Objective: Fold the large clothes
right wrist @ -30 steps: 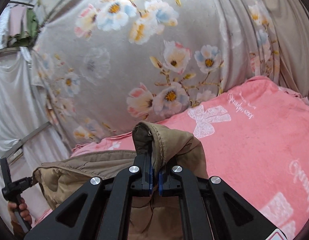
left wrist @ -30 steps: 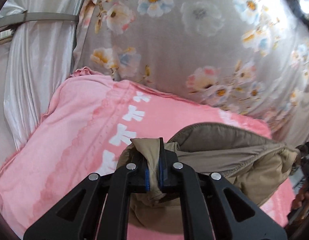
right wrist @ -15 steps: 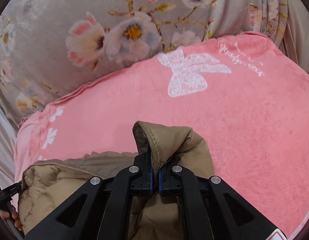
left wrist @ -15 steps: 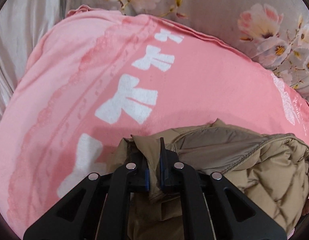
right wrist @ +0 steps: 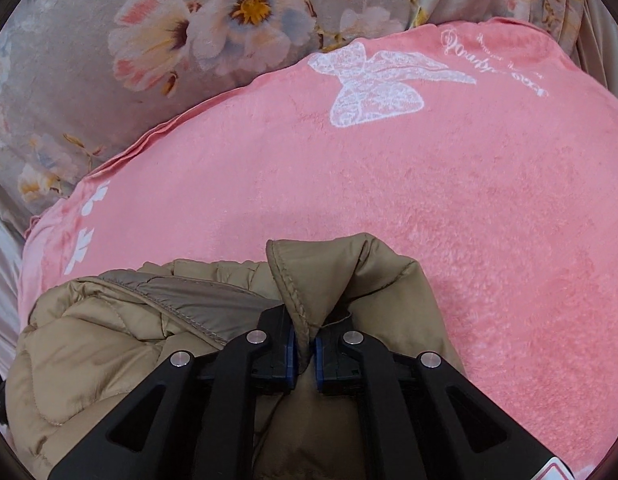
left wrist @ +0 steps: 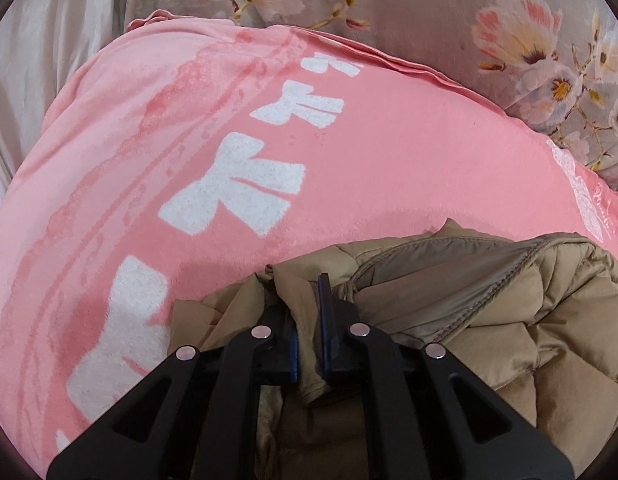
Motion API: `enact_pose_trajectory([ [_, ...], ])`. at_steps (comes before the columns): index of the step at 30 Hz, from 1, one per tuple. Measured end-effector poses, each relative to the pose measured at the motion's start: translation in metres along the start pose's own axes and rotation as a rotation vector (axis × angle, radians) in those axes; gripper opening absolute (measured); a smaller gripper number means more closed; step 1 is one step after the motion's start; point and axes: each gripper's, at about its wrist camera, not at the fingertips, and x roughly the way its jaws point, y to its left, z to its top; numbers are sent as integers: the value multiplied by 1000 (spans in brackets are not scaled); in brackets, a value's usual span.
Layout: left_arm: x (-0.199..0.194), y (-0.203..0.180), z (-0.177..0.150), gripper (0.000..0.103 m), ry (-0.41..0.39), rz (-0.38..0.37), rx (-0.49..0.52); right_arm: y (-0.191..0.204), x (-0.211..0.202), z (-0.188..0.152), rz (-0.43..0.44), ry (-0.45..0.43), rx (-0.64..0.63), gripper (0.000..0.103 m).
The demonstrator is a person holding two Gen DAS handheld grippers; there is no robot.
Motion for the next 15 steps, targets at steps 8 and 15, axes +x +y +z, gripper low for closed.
enact_pose_trajectory([
  [8,-40,40,13,24,36,-140,-95,-14,-42,11,50,-13,41,23],
  [15,-163,67,43,85,-229,111,34,-23,-159,29,8,-203,12,37],
])
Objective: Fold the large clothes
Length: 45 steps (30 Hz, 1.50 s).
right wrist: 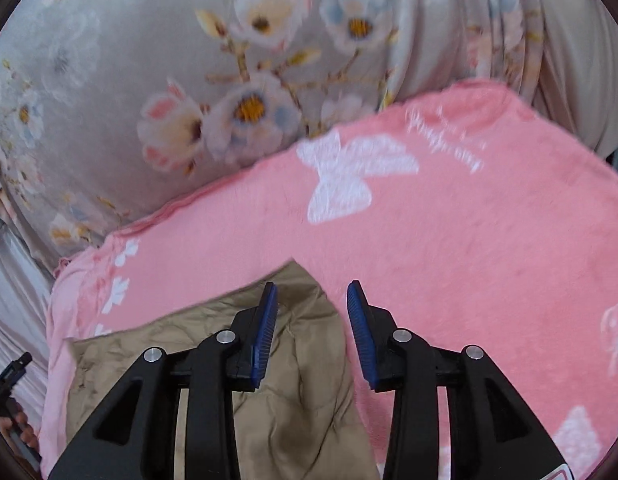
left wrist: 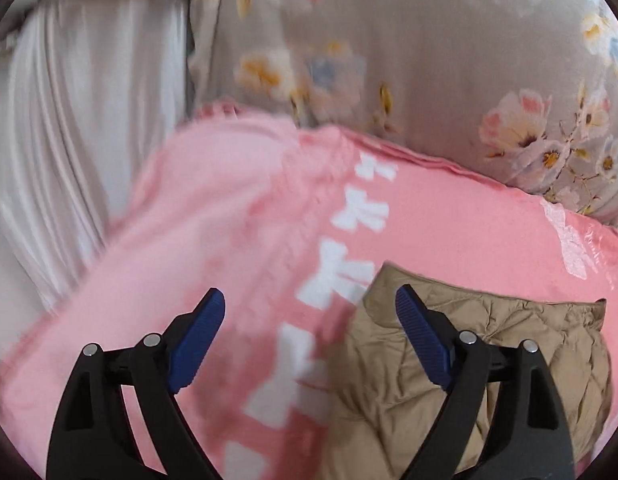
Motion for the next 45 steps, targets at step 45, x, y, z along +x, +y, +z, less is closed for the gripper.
enact_pose_trajectory([
  [45,109,-220,-93,73,144,87,130,172,127,-122,-31,144,-371,12],
])
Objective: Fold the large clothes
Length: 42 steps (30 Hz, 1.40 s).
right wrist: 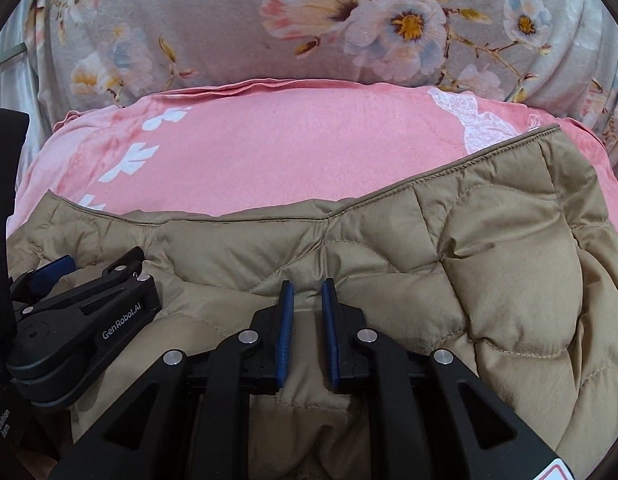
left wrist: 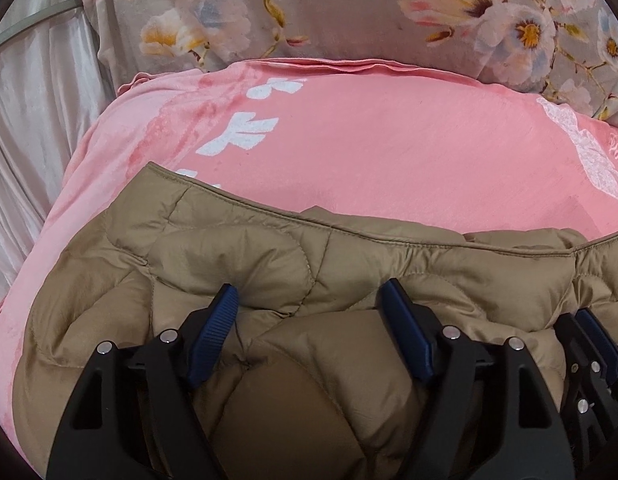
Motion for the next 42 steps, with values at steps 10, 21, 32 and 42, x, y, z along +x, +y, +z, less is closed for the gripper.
enact_pose_trajectory([
  [10,2,-2,-2,73,-14,19,4,0,1,-1,1,-2,1,12],
  [21,0,-8,-3,73,-27,54,20,0,1,-1,-1,-3,0,12],
  [32,-1,-11,-4,73,-34,68,25,0,2,-2,-2,-5,-1,12],
  [42,-2,-14,-5,74,-44,91,23,-1,3,-3,-1,-7,-2,12],
])
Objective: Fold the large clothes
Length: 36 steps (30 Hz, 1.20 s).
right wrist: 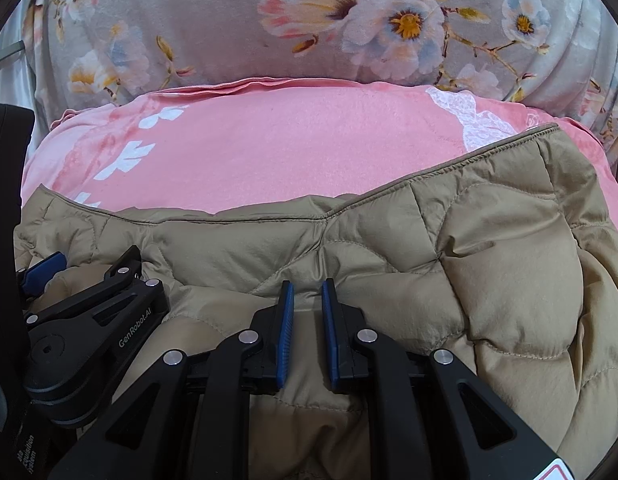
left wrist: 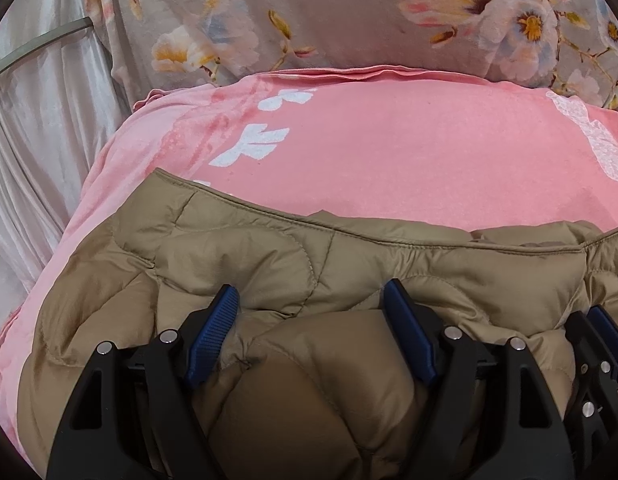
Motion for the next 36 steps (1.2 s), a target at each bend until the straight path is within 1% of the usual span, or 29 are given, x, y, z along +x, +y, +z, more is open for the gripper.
enact_pose_trajectory([
  [6,1,0,0,76,4,3,-3,-2,1,0,8,-1,9,12],
  [8,1,5,2,77,11,-22,-17,-3,2,-1,9,0,9,12],
  [10,0,14,3,77,24,-76,-42,-2,1,-1,8,2,8,12],
  [11,-2,21,3,77,35,-120,-55,-3,2,0,11,9,5,12],
  [12,-7,32,2,77,55,-175,-68,-5,2,0,15,16,5,12],
  [14,-21,57,0,78,71,-233,-100,-9,-4,4,26,49,17,13],
  [15,-33,80,-3,80,71,-272,-134,-9,-11,5,31,53,27,17],
  [16,-41,93,-4,82,66,-285,-147,-12,-23,5,41,46,45,17],
  [17,-50,110,-7,86,59,-286,-162,-14,-38,5,52,27,63,18],
  [19,-68,151,-17,89,36,-266,-178,-13,-65,5,91,8,76,18],
  [20,-71,163,-20,91,39,-260,-180,-11,-79,3,102,-4,77,18],
  [21,-72,183,-29,91,68,-250,-189,-9,-88,1,110,-13,77,18],
  [22,-72,193,-36,91,89,-253,-201,-6,-96,-3,122,-18,73,18],
  [24,-66,219,-56,91,155,-295,-266,3,-104,-12,140,-7,70,18],
  [26,-59,237,-75,91,205,-355,-355,13,-102,-22,162,9,68,18],
  [28,-51,251,-96,91,247,-397,-438,25,-97,-32,144,11,40,17],
  [29,-47,257,-106,91,255,-415,-470,31,-94,-37,130,13,24,17],
  [33,-46,265,-126,91,267,-436,-526,42,-79,-52,92,22,-6,16],
  [36,-55,272,-132,91,250,-434,-564,46,-73,-61,62,13,-29,16],
])
